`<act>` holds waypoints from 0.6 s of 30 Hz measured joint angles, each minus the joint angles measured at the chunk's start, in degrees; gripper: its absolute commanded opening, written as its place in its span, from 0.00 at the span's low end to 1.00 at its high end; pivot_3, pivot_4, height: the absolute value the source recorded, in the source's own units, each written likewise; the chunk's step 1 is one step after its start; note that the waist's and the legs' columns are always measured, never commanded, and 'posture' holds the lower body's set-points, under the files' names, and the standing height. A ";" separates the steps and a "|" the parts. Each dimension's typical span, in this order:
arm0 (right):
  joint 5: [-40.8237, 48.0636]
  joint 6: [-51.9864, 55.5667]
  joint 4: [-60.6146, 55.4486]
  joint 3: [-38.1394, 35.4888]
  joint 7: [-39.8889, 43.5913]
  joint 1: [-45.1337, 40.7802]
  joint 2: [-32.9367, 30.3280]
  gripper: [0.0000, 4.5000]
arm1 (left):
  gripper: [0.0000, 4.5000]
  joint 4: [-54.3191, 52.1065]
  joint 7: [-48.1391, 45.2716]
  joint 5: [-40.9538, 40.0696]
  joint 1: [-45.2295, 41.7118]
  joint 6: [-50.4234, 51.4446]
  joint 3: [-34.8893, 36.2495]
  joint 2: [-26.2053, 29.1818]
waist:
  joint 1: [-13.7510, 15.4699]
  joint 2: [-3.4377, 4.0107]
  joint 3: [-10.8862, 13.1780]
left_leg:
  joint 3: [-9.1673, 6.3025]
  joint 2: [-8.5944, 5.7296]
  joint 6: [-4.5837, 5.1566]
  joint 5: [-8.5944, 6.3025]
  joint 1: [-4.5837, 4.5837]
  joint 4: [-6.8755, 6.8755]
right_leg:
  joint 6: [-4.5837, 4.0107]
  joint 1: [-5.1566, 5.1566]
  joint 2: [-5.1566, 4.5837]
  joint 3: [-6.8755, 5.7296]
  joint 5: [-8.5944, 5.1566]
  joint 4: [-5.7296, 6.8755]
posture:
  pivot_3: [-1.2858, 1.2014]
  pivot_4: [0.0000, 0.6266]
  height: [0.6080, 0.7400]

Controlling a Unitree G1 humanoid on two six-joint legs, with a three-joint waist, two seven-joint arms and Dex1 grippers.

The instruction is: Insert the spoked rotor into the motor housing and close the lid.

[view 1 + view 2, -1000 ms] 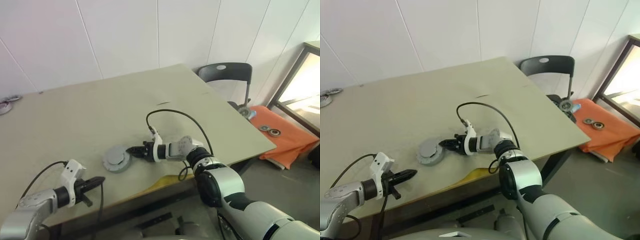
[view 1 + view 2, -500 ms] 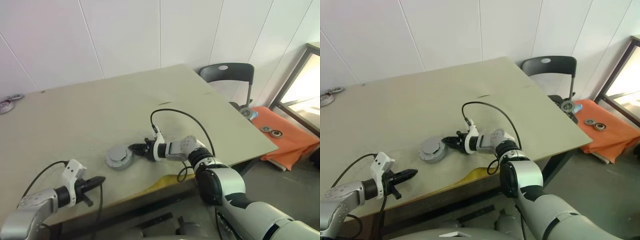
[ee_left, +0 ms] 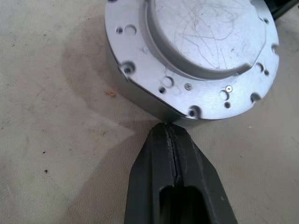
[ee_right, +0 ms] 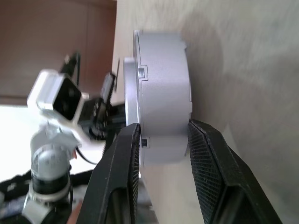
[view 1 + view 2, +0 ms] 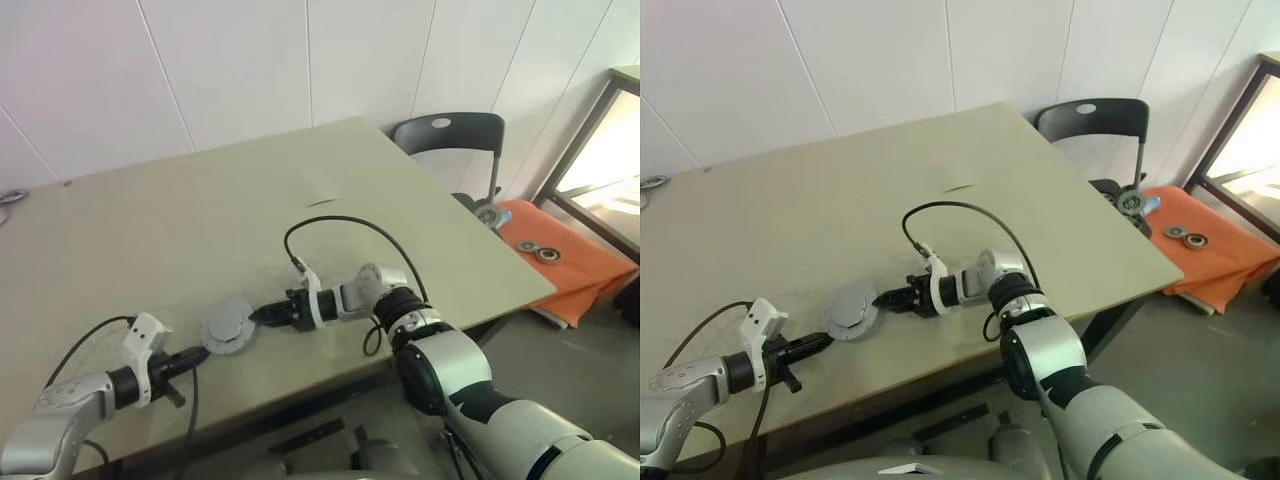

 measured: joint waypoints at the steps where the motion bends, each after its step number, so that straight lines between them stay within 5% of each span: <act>1: -0.12 0.27 0.27 -0.16 -0.01 -0.15 0.01 0.30 | 0.00 0.01 0.00 0.02 -0.01 0.00 0.00 -0.01 | 0.00 0.01 0.01 | -0.01 0.00 0.00 0.00 0.01 0.00 | 0.00 0.00 0.00 0.00 0.00 0.00 | 0.52 0.00 1.00; 18: 0.08 1.54 3.42 -10.48 -8.40 -0.85 1.66 0.30 | 0.00 0.54 0.02 0.56 -0.20 -0.50 0.11 -0.44 | -0.40 0.04 0.01 | -0.02 -0.01 0.00 0.00 0.10 0.09 | 0.00 0.10 0.01 -0.03 0.01 0.07 | 0.52 0.00 1.00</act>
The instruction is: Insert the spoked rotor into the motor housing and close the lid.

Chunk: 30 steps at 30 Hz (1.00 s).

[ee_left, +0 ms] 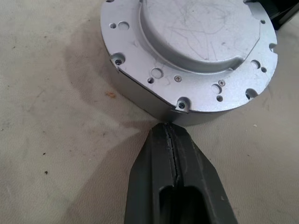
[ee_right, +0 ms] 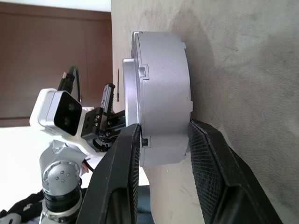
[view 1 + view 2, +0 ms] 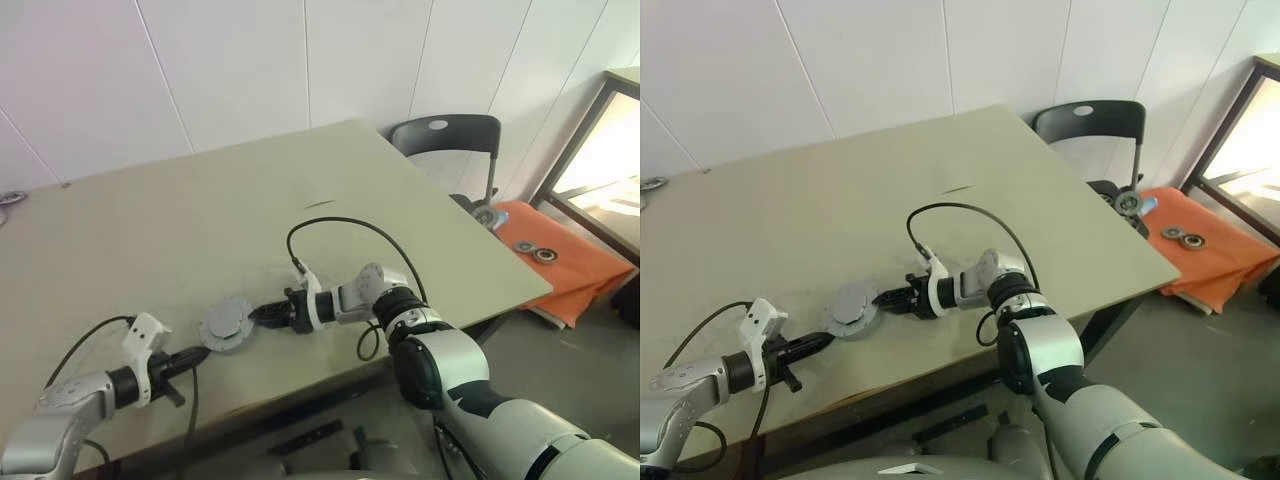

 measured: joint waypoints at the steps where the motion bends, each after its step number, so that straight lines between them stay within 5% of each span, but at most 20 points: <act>1: 0.00 0.14 0.02 -0.33 -0.23 0.00 0.01 0.30 | 0.00 0.11 -0.01 0.07 -0.01 -0.24 -0.01 -0.14 | 0.01 0.00 0.00 | 0.00 -0.01 0.00 0.00 0.00 0.01 | 0.01 0.01 0.00 0.00 0.00 0.00 | 0.52 0.00 1.00; 9: -0.57 0.32 -0.03 -0.63 -0.36 -0.03 0.02 0.30 | 0.00 2.40 -0.07 1.08 -1.67 -1.49 -0.15 -1.42 | 0.14 0.09 -0.05 | -0.05 -0.02 0.00 0.01 0.08 0.05 | 0.05 0.08 0.01 -0.04 0.08 0.06 | 0.52 0.00 1.00; 18: -2.06 0.32 0.63 -1.40 -1.10 0.27 -0.04 0.30 | 0.00 5.39 4.48 6.71 -6.85 -2.01 -1.89 -7.27 | 1.32 0.42 0.08 | -0.13 -0.01 -0.08 0.11 0.92 0.13 | -0.13 0.79 0.29 -0.17 0.10 0.17 | 0.52 0.00 1.00; 30: -3.09 1.40 1.36 -1.98 -1.99 0.38 -0.06 0.30 | 0.00 10.80 8.54 13.44 -13.27 -4.70 -2.48 -15.15 | 2.10 0.60 -0.01 | -0.28 -0.11 -0.09 0.13 0.89 0.22 | -0.24 1.02 0.33 -0.43 0.46 0.18 | 0.52 0.00 1.00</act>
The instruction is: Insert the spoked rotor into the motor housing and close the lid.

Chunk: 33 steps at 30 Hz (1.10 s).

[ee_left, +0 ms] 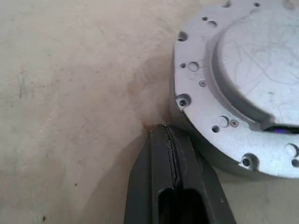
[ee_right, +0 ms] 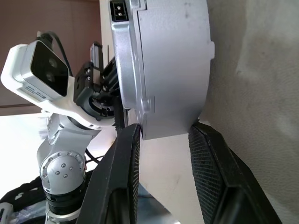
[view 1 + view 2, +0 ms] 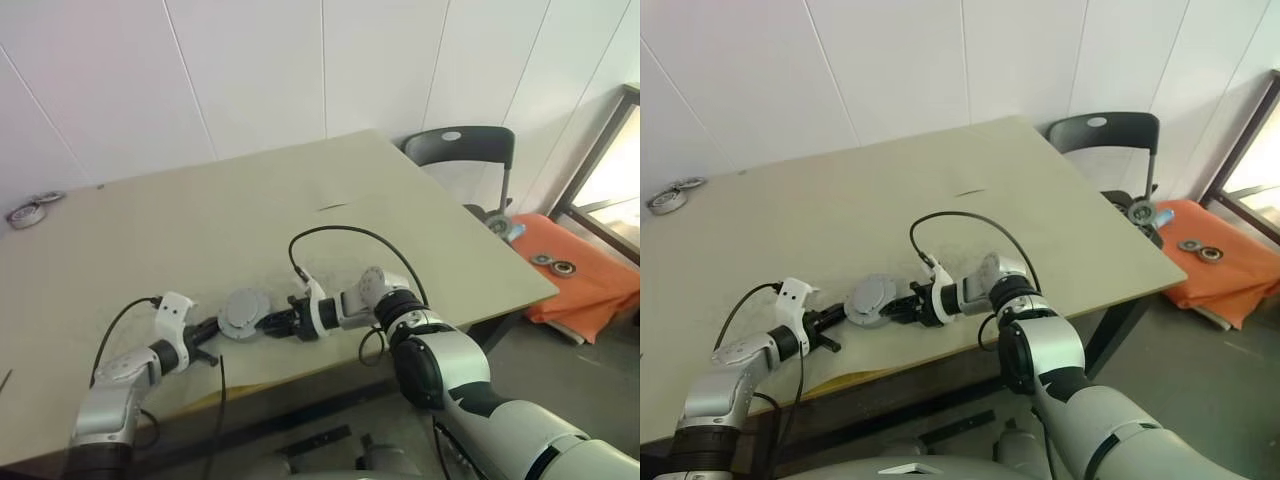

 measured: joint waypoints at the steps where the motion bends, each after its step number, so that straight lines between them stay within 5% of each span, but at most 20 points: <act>1: -0.01 -0.01 0.00 -0.14 -0.16 0.04 0.00 0.30 | 0.00 0.05 0.08 0.39 -0.14 -0.02 0.00 -0.26 | 0.10 0.02 -0.02 | -0.01 0.00 0.00 0.00 0.01 0.00 | -0.01 0.00 0.02 0.00 0.02 0.00 | 0.52 0.00 1.00; 13: 1.82 -1.68 2.08 -5.97 -5.05 0.26 0.00 0.30 | 0.00 0.55 0.11 0.66 -0.28 -0.01 0.10 -0.24 | 0.25 -0.12 -0.21 | -0.20 0.03 0.00 0.01 0.10 0.00 | -0.14 -0.01 0.20 0.00 0.16 0.00 | 0.52 0.00 1.00; 25: 1.34 -8.16 3.16 -3.32 -3.66 0.31 0.11 0.30 | 0.00 0.55 0.78 1.08 -0.06 0.61 0.10 -0.27 | -0.31 -0.17 -0.25 | -0.18 0.00 -0.22 -0.13 0.15 0.00 | -0.16 -0.02 0.10 0.01 0.15 -0.16 | 0.52 0.00 1.00; 33: 1.33 -17.96 3.30 -3.28 -5.54 0.29 0.11 0.30 | 0.00 -0.96 0.72 0.94 1.12 0.66 -0.39 -1.65 | -0.91 0.07 0.04 | -0.17 -0.87 -0.23 -0.15 -0.19 0.03 | -0.16 -0.17 -1.06 -0.21 0.14 -0.63 | 0.52 0.00 1.00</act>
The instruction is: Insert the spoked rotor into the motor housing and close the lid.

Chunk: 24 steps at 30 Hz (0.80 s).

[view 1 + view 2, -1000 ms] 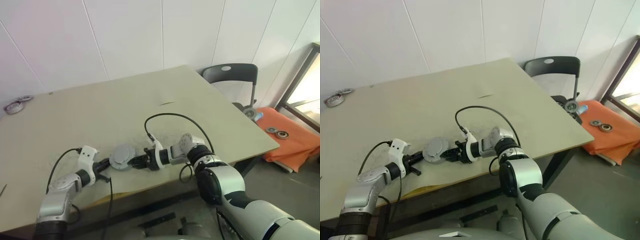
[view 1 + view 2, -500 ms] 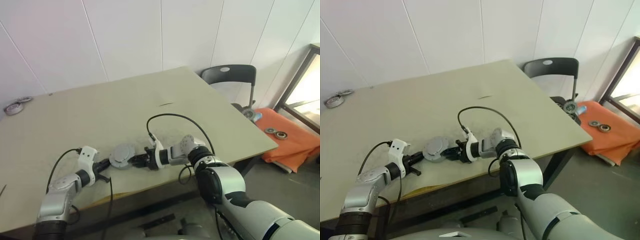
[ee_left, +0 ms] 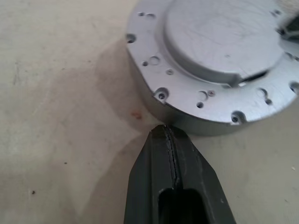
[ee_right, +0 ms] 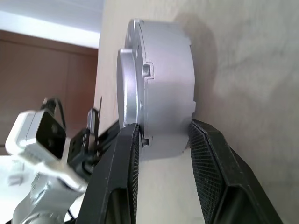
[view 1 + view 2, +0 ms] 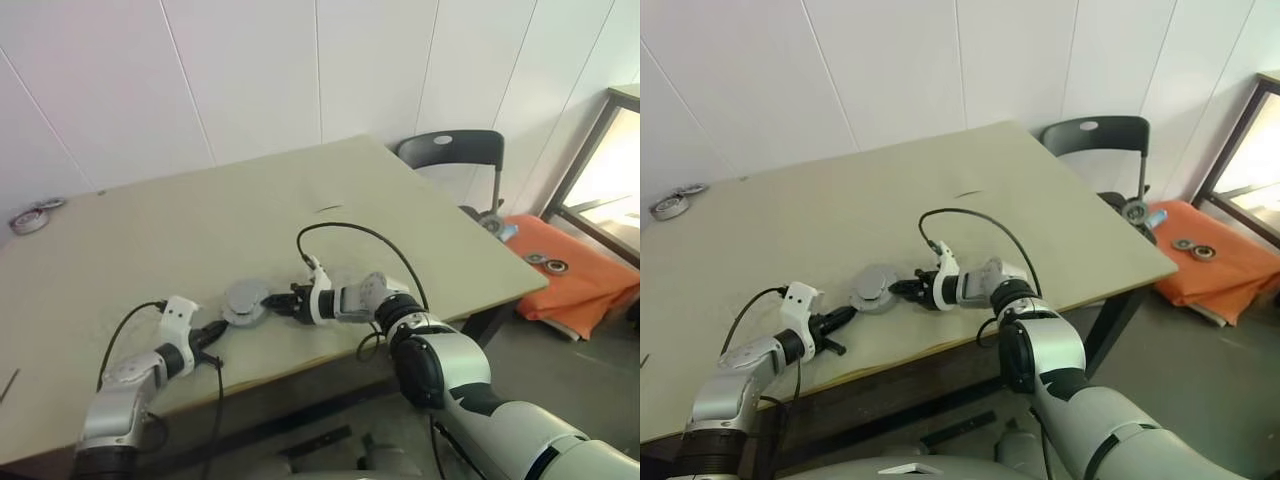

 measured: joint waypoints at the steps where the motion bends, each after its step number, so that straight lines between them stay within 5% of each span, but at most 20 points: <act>1: 0.00 -0.16 -0.01 0.03 0.00 0.00 0.00 0.30 | 0.00 -0.21 -0.08 -0.03 0.15 0.03 -0.02 -0.02 | -0.02 0.01 0.01 | 0.02 -0.06 0.00 0.00 0.01 -0.01 | 0.01 0.00 -0.27 -0.11 0.00 -0.01 | 0.52 0.00 1.00; 7: 0.00 0.26 -0.28 0.09 0.03 -0.04 -0.01 0.30 | 0.00 -1.13 -1.30 -0.51 1.08 0.19 -0.02 0.23 | 0.08 0.16 -0.11 | 0.03 -0.19 0.47 0.29 0.10 -0.01 | 0.79 0.13 -0.44 0.01 0.46 0.00 | 0.52 0.00 1.00; 24: -2.21 0.13 -1.51 3.96 4.03 -0.05 -0.05 0.30 | 0.00 -2.30 -1.52 -0.51 1.76 1.18 0.28 0.39 | 0.01 0.31 -0.09 | 0.11 -0.24 0.35 0.22 0.16 -0.02 | 0.81 0.11 -0.52 -0.05 0.48 0.19 | 0.52 0.00 1.00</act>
